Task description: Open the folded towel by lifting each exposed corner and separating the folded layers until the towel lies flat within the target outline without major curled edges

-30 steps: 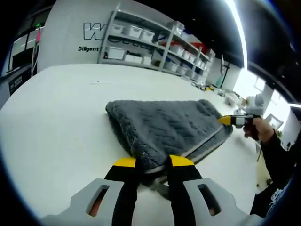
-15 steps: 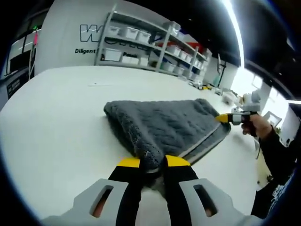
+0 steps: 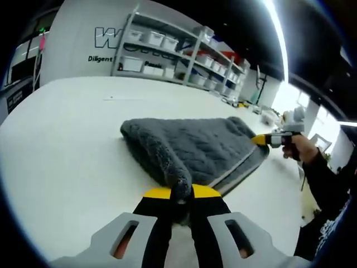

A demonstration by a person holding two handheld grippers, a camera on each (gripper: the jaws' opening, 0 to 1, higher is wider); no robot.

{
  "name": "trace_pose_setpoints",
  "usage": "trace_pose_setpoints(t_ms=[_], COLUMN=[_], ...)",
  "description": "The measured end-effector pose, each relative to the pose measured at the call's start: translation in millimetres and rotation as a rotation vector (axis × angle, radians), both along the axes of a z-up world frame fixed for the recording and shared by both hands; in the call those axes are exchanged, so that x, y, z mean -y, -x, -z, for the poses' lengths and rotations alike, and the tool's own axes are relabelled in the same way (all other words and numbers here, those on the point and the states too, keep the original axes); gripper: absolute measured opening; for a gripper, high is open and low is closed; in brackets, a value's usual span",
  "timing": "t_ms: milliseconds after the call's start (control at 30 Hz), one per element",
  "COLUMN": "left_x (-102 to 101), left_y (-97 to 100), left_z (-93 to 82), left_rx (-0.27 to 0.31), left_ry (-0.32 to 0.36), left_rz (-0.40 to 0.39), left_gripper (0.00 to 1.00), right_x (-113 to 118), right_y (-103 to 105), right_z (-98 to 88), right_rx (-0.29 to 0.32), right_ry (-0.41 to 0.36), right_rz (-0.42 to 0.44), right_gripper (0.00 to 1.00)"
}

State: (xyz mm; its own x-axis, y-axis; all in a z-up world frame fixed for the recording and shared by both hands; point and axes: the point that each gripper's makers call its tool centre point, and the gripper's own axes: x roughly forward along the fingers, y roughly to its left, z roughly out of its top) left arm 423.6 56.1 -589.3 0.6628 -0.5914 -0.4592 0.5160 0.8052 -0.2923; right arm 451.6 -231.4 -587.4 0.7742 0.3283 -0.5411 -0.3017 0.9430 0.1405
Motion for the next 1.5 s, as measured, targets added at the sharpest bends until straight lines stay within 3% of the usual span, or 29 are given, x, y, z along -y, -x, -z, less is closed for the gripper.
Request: trace_pose_setpoints(t_ms=[433,1100,1500], left_x=[6.8,17.0,24.6], left_y=[17.0,33.8,46.5], left_z=[-0.3,-3.1,-2.2], left_rx=[-0.028,0.006,-0.011], left_ry=[0.053,-0.008,0.014], left_rz=[0.019,0.073,0.092], left_gripper=[0.06,0.04,0.05], right_x=[0.8,6.3,6.7], right_y=[-16.5,-33.3,-56.9], right_z=[2.7,3.2,4.2], right_rx=[-0.03,-0.088,-0.12], right_ry=[0.066,0.15,0.178], right_rz=[-0.067,-0.148,-0.216], right_gripper=[0.09,0.09,0.09])
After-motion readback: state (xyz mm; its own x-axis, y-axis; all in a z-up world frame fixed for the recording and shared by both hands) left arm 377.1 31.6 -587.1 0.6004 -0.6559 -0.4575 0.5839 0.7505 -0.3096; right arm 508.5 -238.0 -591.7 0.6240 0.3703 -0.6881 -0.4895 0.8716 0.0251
